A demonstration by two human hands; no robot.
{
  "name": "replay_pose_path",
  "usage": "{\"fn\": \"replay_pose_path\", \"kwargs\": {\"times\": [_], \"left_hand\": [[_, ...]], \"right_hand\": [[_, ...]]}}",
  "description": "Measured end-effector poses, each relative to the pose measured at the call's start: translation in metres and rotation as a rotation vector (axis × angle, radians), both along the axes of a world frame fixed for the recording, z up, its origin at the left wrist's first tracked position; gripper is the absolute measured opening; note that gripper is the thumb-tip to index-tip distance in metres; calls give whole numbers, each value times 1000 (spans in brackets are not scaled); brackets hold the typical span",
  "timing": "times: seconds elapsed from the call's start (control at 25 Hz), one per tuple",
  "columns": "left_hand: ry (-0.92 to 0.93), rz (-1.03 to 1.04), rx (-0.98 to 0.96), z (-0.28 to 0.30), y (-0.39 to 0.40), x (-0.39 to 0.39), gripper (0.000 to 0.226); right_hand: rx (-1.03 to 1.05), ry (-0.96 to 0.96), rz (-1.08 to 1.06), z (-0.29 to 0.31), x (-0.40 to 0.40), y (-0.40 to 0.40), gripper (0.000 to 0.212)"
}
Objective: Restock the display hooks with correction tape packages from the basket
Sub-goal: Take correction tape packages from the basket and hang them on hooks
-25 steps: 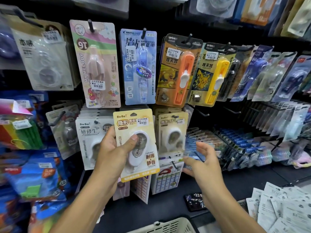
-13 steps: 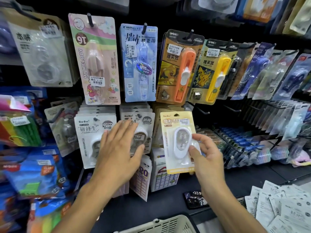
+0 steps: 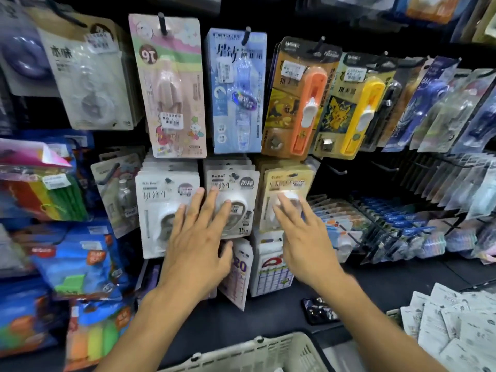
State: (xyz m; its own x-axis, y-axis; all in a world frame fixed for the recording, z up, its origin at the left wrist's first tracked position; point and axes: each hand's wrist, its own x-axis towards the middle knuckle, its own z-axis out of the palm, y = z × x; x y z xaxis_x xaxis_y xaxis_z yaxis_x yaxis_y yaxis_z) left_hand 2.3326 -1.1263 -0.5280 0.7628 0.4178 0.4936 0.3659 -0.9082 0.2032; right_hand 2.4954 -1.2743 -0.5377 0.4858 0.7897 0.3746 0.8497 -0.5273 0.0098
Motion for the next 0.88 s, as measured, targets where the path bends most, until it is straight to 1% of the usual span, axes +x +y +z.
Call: {"fn": "replay_pose_path", "kwargs": {"times": [0.08,0.12,0.16,0.2,0.24,0.28,0.32,0.36,0.4,0.44,0.48,0.52,0.6,0.68,0.72,0.8,0.88], "left_hand": [[-35,-42,45,-6,-5,-9,69],[-29,-69,43,-15,-10,-14,64],[1,-103,1,-29,-14,-20,58],[68,-132,-78,-45,-18,-26,54],[179,-144,-172,-66,-24,-32,50],[318,-135,-250,-88,-30,-37,48],[469,-114,-312,-113,-35,-44,45],[606,-93,-380,-143,-42,-53,43],[714,-75,-458,-174,-50,-64,42],[796,-58,-534,-205,-58,-77,42],[861,-41,-597,-235,-66,-91,41],[919,-25,-646,-262,-74,-103,40],[983,9,-733,-303,-88,-120,37],[966,86,-831,-326,-95,-123,33],[935,140,-909,-335,-97,-120,31],[893,205,-1075,-348,-99,-112,30],[930,174,-1205,-358,-103,-104,35]], "right_hand": [[-122,45,28,10,12,14,74],[-121,36,53,9,12,15,73],[-53,17,76,0,10,11,71],[82,26,75,-17,3,4,68],[230,80,41,-45,-7,-7,63],[338,203,-24,-78,-22,-19,56],[350,383,-89,-112,-38,-31,47],[248,589,-145,-153,-54,-41,37],[35,762,-191,-194,-69,-52,31],[-187,882,-218,-233,-83,-66,30],[-348,956,-233,-268,-93,-79,35],[-440,1010,-259,-297,-100,-89,42],[-540,1124,-353,-339,-109,-108,60],[-596,1196,-432,-363,-115,-115,75],[-585,1176,-468,-371,-117,-118,77],[-604,1058,-509,-380,-116,-120,82],[-626,1079,-531,-380,-117,-117,95]]}}
